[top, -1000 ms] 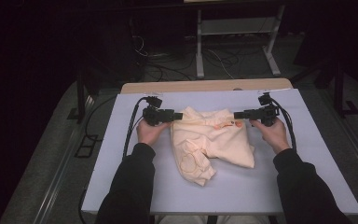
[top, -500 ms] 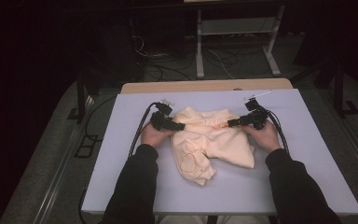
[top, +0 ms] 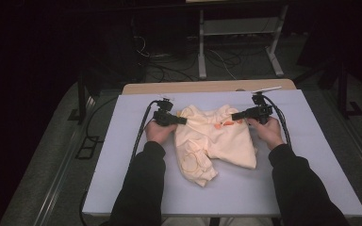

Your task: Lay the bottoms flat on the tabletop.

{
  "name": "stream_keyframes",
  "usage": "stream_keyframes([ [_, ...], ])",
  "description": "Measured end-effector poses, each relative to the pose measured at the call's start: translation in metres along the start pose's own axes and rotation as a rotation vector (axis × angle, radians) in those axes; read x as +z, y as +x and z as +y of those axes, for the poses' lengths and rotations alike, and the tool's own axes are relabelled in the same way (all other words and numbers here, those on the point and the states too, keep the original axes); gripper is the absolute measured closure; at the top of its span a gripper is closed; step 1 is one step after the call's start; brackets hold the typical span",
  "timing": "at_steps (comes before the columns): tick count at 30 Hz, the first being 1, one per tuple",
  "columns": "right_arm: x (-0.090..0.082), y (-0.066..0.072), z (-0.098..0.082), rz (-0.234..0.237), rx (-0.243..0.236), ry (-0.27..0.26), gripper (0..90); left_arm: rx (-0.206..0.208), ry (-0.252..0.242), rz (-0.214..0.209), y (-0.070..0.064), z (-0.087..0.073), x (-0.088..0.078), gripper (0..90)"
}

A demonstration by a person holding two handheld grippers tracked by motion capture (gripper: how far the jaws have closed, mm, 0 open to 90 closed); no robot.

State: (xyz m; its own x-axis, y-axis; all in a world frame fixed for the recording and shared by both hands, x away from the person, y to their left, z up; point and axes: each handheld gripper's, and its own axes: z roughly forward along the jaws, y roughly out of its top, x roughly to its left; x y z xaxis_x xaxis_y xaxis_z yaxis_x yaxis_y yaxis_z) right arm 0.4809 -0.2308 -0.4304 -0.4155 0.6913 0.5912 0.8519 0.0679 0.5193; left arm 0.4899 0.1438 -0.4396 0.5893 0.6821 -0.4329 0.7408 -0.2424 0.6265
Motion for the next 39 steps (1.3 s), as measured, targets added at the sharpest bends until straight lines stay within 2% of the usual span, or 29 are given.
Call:
stream_keyframes([
  [2, -0.001, 0.0, 0.003, 0.005, 0.008, -0.012, 78.6, -0.016, -0.006, -0.009, 0.002, 0.002, -0.002, 82.3],
  [3, -0.002, 0.0, 0.009, 0.011, 0.019, -0.031, 78.6, -0.056, -0.028, -0.028, 0.006, 0.006, -0.006, 82.3],
  [4, -0.002, 0.0, 0.009, 0.011, 0.019, -0.031, 78.6, -0.056, -0.028, -0.028, 0.006, 0.006, -0.006, 82.3],
  [5, -0.003, 0.0, 0.016, -0.009, 0.027, -0.055, 78.6, -0.117, -0.063, -0.061, 0.012, 0.011, -0.011, 82.3],
  [6, -0.004, -0.001, 0.018, -0.01, 0.036, -0.063, 78.6, -0.117, -0.063, -0.061, 0.012, 0.011, -0.011, 82.3],
  [8, -0.005, -0.004, 0.024, 0.002, 0.069, -0.086, 78.5, -0.18, -0.092, -0.083, 0.019, 0.018, -0.016, 82.4],
  [9, -0.005, -0.004, 0.024, 0.002, 0.069, -0.086, 78.5, -0.18, -0.092, -0.083, 0.019, 0.018, -0.016, 82.3],
  [10, -0.004, -0.006, 0.028, 0.018, 0.095, -0.109, 78.4, -0.176, -0.084, -0.07, 0.02, 0.022, -0.016, 82.3],
  [12, -0.002, -0.005, 0.033, 0.01, 0.1, -0.113, 78.3, -0.173, -0.082, -0.066, 0.02, 0.025, -0.016, 82.3],
  [16, 0.0, -0.004, 0.038, 0.008, 0.103, -0.121, 77.9, -0.179, -0.08, -0.059, 0.023, 0.032, -0.017, 82.1],
  [20, 0.0, -0.003, 0.046, -0.016, 0.091, -0.123, 77.4, -0.178, -0.078, -0.043, 0.024, 0.039, -0.018, 81.9],
  [24, 0.001, 0.002, 0.055, -0.068, 0.066, -0.128, 74.1, -0.157, -0.091, 0.03, 0.018, 0.041, -0.015, 78.6],
  [26, 0.002, 0.001, 0.055, -0.085, 0.057, -0.124, 71.4, -0.166, -0.099, 0.041, 0.017, 0.04, -0.014, 67.1],
  [27, 0.005, -0.001, 0.053, -0.124, 0.068, -0.113, 60.0, -0.174, -0.111, 0.051, 0.016, 0.038, -0.014, 59.2],
  [28, 0.005, -0.002, 0.051, -0.142, 0.071, -0.118, 53.7, -0.186, -0.159, 0.047, 0.015, 0.034, -0.017, 51.4],
  [29, 0.004, -0.003, 0.048, -0.154, 0.061, -0.125, 49.0, -0.184, -0.171, 0.05, 0.015, 0.032, -0.019, 45.4],
  [30, 0.004, -0.003, 0.048, -0.154, 0.061, -0.125, 49.0, -0.184, -0.171, 0.05, 0.015, 0.032, -0.019, 39.8],
  [31, 0.002, -0.005, 0.042, -0.155, 0.035, -0.142, 38.1, -0.173, -0.192, 0.048, 0.015, 0.027, -0.023, 34.1],
  [33, -0.001, -0.007, 0.036, -0.161, 0.02, -0.148, 26.2, -0.158, -0.199, 0.043, 0.015, 0.023, -0.028, 25.9],
  [34, -0.001, -0.007, 0.036, -0.161, 0.02, -0.148, 26.2, -0.158, -0.199, 0.043, 0.015, 0.023, -0.028, 22.0],
  [35, -0.005, -0.008, 0.032, -0.161, 0.002, -0.153, 15.7, -0.151, -0.225, 0.036, 0.016, 0.019, -0.033, 18.4],
  [38, -0.01, -0.009, 0.03, -0.138, -0.016, -0.161, 12.1, -0.139, -0.235, 0.045, 0.015, 0.016, -0.035, 1.5],
  [39, -0.015, -0.007, 0.029, -0.149, -0.043, -0.147, 5.4, -0.111, -0.225, 0.058, 0.013, 0.013, -0.037, 0.0],
])
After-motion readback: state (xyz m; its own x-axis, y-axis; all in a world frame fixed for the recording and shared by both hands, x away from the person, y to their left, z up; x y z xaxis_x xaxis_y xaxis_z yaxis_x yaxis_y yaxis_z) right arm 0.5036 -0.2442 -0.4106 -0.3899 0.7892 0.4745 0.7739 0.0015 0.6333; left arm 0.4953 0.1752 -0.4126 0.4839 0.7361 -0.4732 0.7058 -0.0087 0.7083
